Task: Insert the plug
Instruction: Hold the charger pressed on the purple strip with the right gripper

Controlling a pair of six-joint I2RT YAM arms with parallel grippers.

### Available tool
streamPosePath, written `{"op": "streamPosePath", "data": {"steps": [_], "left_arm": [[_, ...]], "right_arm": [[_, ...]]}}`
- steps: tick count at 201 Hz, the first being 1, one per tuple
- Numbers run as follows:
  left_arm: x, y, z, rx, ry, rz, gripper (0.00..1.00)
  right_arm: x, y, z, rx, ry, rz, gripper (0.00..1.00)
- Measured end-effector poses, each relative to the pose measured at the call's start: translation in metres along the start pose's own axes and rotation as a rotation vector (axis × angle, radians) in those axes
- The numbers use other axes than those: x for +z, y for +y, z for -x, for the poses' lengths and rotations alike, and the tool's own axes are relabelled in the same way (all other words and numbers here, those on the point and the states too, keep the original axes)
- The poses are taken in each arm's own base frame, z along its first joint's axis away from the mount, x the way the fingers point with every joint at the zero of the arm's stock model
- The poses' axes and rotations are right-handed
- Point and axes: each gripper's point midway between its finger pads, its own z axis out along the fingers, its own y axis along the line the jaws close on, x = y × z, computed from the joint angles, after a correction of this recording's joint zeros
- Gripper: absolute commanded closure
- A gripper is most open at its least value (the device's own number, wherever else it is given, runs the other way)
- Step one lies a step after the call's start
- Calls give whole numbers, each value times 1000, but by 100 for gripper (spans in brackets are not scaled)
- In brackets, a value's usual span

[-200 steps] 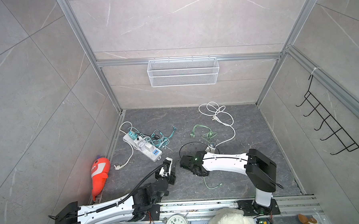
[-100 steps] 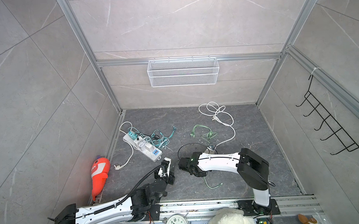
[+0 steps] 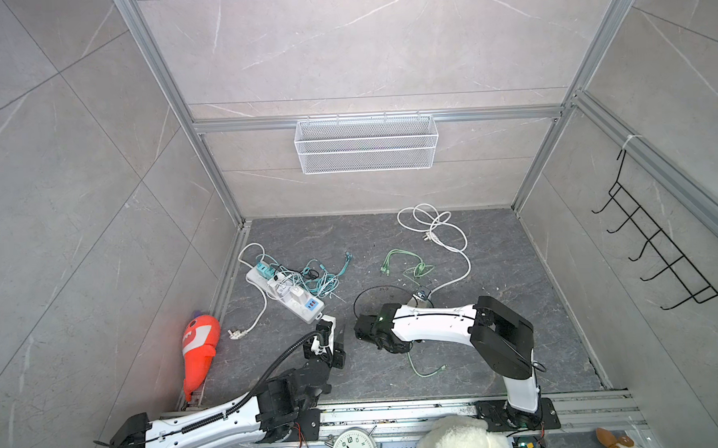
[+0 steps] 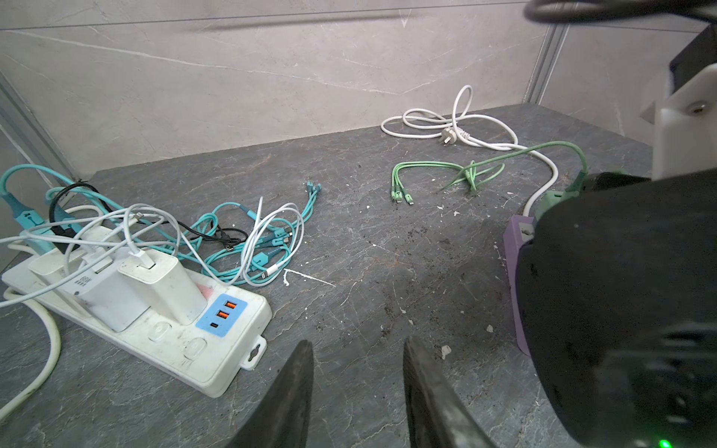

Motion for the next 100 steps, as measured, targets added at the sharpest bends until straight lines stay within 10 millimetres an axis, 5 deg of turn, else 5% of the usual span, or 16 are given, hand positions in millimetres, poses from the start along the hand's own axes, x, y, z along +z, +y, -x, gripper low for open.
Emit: {"op": "streamPosePath", "data": {"steps": [100], "left_arm": [[-2,7,-1,-4,-3,26,58]], "right_arm": [[4,-4,-1,4,-20,-1,100]]}}
